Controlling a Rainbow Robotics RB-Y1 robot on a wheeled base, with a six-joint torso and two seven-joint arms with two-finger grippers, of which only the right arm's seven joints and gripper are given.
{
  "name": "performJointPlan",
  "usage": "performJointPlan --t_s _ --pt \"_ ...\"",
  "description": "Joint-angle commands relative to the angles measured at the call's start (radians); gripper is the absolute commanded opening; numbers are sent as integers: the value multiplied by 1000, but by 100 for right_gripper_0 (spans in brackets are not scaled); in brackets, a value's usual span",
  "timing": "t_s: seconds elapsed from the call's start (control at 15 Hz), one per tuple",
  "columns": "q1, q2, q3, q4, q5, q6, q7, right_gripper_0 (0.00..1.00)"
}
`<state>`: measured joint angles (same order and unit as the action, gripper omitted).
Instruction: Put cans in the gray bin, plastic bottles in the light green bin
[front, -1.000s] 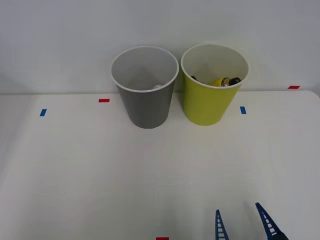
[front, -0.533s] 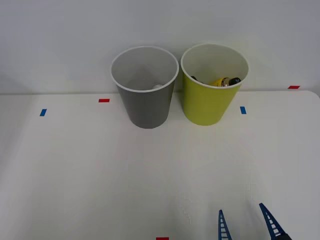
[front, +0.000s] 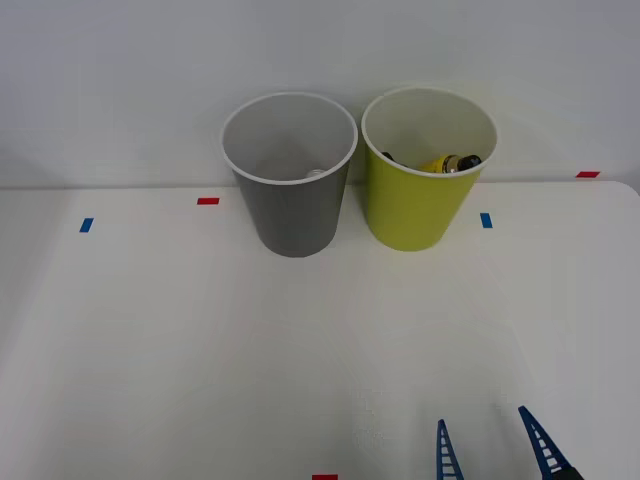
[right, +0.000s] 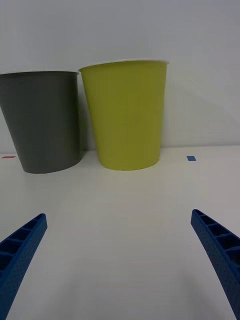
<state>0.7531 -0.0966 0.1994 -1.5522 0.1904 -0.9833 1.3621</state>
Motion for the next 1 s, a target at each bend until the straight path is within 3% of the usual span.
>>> performJointPlan --t_s 0.07,1.0 --pt "0 0 0 0 0 0 0 100" --pt "0 0 0 0 0 0 0 100"
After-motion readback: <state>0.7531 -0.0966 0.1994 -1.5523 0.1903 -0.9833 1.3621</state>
